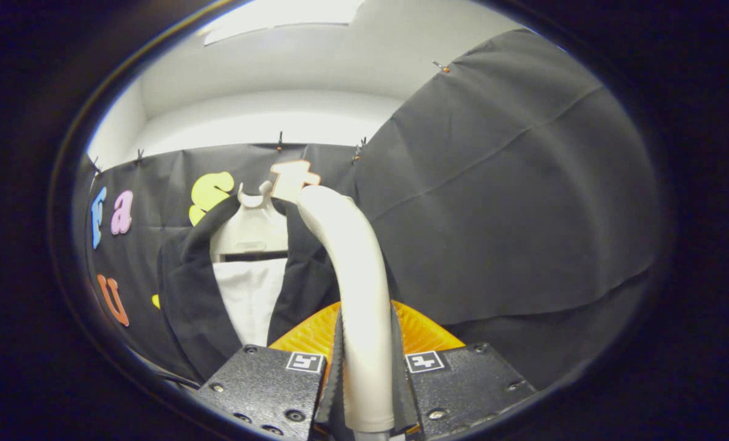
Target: Iron the clothes twice with a garment steamer, once on the left side and once on the right side.
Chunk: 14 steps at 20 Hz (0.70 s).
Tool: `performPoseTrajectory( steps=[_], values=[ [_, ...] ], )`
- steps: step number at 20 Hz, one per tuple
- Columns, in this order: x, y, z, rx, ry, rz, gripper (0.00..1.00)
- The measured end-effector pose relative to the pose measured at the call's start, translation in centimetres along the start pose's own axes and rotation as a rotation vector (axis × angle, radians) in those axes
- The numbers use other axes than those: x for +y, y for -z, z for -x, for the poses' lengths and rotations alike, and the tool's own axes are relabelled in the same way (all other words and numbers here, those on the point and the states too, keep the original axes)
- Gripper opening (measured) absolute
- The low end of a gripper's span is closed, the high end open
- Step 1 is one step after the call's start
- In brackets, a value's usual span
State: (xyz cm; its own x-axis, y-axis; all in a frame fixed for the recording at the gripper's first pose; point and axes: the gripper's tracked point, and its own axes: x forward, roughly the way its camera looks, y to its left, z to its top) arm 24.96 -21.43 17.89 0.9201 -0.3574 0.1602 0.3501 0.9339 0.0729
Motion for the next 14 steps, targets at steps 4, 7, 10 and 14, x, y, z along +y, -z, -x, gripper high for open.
performPoseTrajectory(
  steps=[4, 7, 10, 14],
  values=[
    [1.3, -2.5, -2.6, -0.079, -0.05, 0.024, 0.36],
    [2.5, -1.7, -3.4, -0.075, -0.065, 0.062, 0.35],
    [2.3, 0.2, -4.1, -0.03, -0.053, 0.068, 0.36],
    [1.2, 2.1, -4.6, 0.02, -0.004, 0.099, 0.35]
  ],
)
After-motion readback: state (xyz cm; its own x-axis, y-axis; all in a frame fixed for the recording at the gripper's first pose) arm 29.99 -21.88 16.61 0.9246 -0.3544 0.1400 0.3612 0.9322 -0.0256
